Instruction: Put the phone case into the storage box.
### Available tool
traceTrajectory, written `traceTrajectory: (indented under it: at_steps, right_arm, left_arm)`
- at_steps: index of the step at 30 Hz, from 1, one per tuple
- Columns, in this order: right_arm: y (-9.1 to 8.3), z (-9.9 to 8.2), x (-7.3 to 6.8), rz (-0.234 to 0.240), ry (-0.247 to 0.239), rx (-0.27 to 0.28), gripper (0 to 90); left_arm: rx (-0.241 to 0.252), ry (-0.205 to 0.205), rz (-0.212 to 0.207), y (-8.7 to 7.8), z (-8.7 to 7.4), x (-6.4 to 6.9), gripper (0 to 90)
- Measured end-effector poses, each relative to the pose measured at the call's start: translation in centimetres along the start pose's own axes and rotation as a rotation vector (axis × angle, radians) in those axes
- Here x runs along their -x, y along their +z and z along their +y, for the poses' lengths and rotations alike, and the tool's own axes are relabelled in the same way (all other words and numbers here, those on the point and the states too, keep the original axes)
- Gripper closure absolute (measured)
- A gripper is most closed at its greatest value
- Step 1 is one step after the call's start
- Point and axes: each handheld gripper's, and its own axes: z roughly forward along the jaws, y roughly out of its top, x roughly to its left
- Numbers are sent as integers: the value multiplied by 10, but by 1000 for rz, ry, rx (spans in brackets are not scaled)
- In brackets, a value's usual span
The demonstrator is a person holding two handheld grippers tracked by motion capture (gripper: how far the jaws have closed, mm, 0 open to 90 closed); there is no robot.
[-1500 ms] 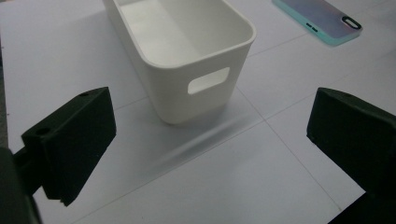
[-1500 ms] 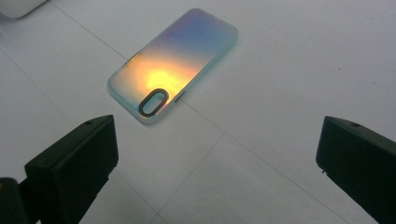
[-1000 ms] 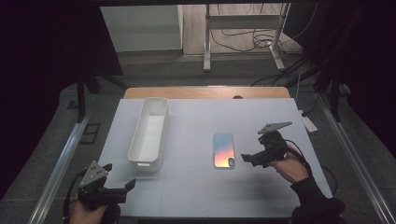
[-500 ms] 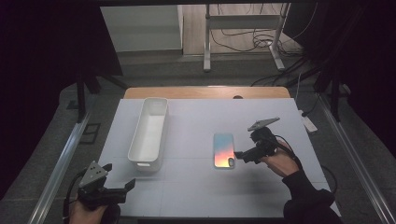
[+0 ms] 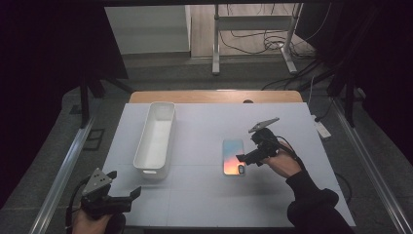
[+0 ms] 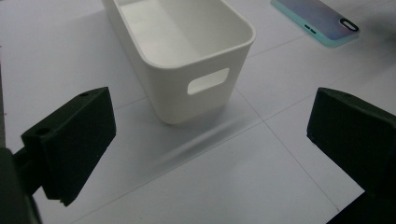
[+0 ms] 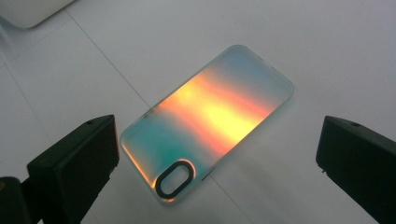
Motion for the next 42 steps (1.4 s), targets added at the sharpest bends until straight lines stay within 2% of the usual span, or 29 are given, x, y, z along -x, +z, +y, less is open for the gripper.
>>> traceTrajectory:
  at_steps: [7,13,17,30,35,42]
  right_arm:
    - [10,5,1,-20,-3,-12,0]
    - [17,12,-1,-42,-33,-24,0]
    - [24,18,-2,-39,-26,-34,0]
    - [41,33,-8,-28,-55,-82,0]
    - [46,35,-8,-52,-55,-100,130]
    - [48,35,-3,-23,-56,-114,473]
  left_arm:
    - [-1,-1,-1,0,0,0,17]
    - [-2,0,-1,0,0,0,17]
    - [-1,1,-1,0,0,0,17]
    - [0,-3,-7,0,0,-1,17]
    - [1,-5,-8,0,0,-1,17]
    - [1,-6,-8,0,0,-1,17]
